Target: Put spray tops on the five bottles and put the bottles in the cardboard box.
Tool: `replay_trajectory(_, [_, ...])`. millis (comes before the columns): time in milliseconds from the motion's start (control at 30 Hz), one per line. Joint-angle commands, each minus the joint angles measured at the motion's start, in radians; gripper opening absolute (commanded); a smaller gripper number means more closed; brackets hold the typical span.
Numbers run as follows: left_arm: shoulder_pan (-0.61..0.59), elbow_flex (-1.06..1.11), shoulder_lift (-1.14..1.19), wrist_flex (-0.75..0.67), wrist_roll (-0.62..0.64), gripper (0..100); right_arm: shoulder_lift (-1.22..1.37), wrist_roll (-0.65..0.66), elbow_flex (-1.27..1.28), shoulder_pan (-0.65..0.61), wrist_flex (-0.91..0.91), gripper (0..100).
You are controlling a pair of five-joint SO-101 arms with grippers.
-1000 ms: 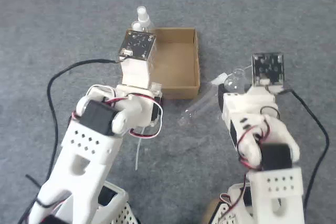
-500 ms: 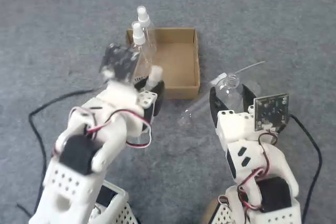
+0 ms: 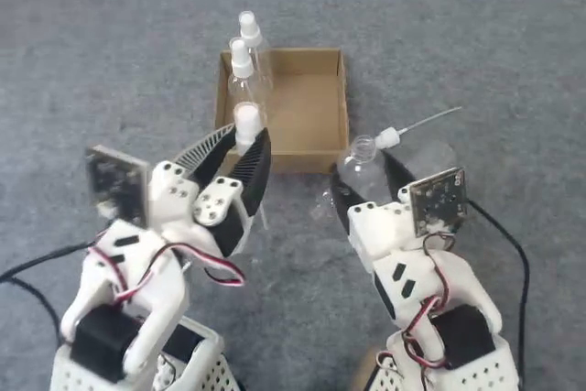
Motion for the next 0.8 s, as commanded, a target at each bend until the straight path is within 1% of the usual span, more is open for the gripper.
replay_trajectory(0, [-0.006,-0.018,-0.055,-0.052,0.069,1,-0.022,0.0,0.006,-0.03,-0.065,0.6])
replay_trajectory(233, [-0.008,-0.018,-0.071,-0.14,0.055,1,-0.022,0.0,0.034,-0.09,-0.07,0.6])
replay_trajectory(400, [-0.008,-0.019,-0.071,-0.147,0.055,1,-0.022,0.0,0.071,-0.099,-0.073,0.6])
replay_trajectory(500, [-0.008,-0.058,-0.071,-0.147,0.055,1,-0.022,0.005,0.103,-0.099,-0.125,0.6])
replay_trajectory(667, [-0.008,-0.127,-0.071,-0.147,0.063,1,-0.022,0.14,0.176,-0.12,-0.211,0.6])
replay_trajectory(767, [-0.008,-0.131,-0.071,-0.15,0.063,1,-0.022,0.18,0.196,-0.16,-0.223,0.6])
